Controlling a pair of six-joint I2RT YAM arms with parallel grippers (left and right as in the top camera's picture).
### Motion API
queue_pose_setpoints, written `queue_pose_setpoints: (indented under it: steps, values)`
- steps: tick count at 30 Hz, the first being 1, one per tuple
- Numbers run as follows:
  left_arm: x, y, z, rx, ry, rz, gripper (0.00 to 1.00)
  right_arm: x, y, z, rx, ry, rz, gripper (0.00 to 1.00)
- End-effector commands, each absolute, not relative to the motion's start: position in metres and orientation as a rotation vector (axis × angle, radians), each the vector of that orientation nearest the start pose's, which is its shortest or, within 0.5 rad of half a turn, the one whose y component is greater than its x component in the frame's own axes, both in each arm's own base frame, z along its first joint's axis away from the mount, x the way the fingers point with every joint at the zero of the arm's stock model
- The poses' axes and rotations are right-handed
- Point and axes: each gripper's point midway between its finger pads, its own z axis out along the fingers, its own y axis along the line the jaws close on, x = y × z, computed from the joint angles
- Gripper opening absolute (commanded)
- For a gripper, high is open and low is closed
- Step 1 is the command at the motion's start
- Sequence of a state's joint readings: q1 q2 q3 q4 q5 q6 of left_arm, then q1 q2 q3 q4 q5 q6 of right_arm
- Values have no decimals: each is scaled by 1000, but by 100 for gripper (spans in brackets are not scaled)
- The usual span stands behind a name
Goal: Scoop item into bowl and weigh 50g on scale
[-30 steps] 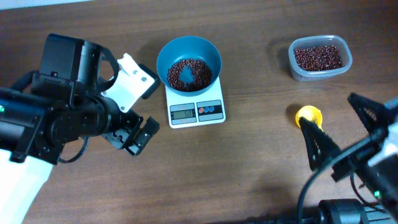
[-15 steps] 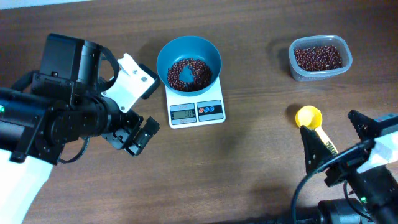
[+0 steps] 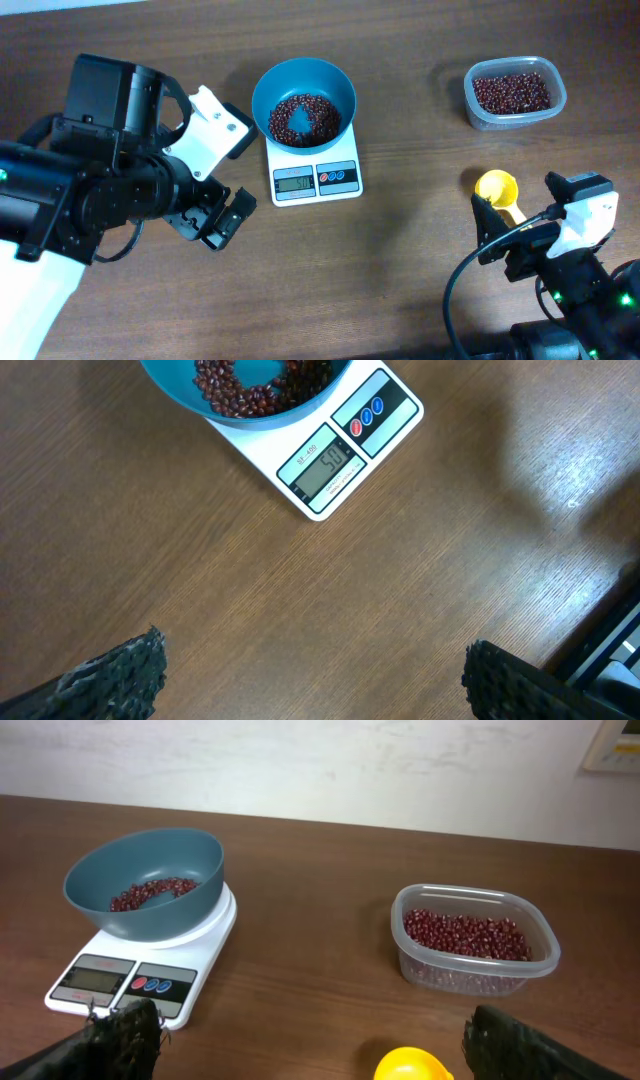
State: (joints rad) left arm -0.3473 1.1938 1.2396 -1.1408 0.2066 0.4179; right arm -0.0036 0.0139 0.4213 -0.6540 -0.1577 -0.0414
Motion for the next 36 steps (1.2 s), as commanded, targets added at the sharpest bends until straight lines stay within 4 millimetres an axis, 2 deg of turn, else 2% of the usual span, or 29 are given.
queue_pose_setpoints:
  steps: [1,8,14,21,36]
  values:
    - [248,-128,220,1029,2422,-267,99,197,26,204,-152,1805,102,99]
    - [248,-128,220,1029,2422,-267,99,226,24,190,-143,1694,86,99]
    - [248,-128,220,1029,2422,-267,99,237,25,175,-146,1661,87,99]
    - [248,-128,220,1029,2422,-267,99,245,25,160,-147,1624,84,99]
    - [248,-128,220,1029,2422,-267,99,245,22,158,-133,1633,68,99]
